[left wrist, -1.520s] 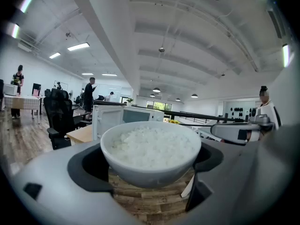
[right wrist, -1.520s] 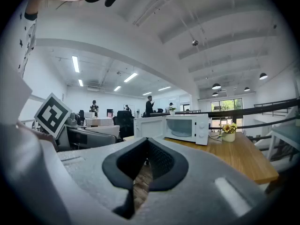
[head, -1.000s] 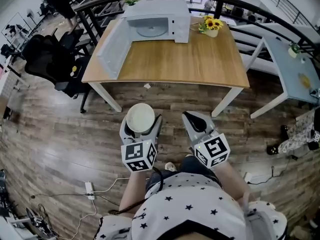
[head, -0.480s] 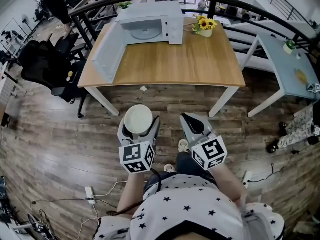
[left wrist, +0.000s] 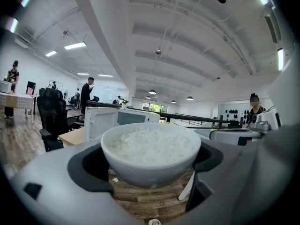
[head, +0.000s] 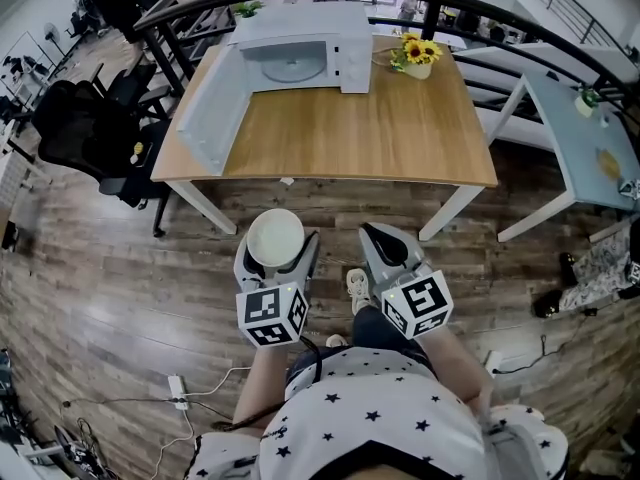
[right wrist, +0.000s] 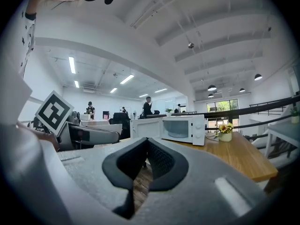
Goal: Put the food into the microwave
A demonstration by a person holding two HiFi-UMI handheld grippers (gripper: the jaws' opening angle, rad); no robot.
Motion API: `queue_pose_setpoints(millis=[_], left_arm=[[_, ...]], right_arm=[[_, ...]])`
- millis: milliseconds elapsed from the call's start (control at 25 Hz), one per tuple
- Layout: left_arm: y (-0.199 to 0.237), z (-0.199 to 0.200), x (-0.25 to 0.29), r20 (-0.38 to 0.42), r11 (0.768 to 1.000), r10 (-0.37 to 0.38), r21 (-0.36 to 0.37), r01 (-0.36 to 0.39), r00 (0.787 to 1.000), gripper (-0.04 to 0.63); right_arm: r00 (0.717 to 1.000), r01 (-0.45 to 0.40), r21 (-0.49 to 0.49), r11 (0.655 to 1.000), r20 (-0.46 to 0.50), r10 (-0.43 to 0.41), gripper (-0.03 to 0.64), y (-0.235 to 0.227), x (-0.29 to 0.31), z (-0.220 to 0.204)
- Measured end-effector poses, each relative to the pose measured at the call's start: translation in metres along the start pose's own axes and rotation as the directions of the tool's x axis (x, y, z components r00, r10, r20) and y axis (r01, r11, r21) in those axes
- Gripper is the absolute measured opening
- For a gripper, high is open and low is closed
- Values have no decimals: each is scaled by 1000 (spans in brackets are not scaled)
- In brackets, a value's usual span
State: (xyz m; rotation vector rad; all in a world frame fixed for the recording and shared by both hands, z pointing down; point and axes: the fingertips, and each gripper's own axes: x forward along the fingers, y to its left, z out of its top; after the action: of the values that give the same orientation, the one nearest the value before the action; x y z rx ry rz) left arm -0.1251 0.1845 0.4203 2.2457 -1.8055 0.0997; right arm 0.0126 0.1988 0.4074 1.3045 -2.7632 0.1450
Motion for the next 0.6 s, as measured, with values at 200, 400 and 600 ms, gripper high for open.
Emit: queue_pose_setpoints(millis=[200, 400, 600], left_arm=[[9, 8, 34, 4, 1000, 9, -4, -9, 1000, 492], [17, 17, 74, -1, 1000, 15, -4, -15, 1000, 492], [23, 31, 118, -1, 1000, 20, 1, -20, 1000, 492]], right_arm=[[1000, -13, -10, 1000, 0, 13, 6, -22, 29, 4], [1000, -7, 1, 1000, 4, 7, 5, -49, 59, 11], [1000, -16, -3, 1000, 13, 16, 6, -81, 93, 22]])
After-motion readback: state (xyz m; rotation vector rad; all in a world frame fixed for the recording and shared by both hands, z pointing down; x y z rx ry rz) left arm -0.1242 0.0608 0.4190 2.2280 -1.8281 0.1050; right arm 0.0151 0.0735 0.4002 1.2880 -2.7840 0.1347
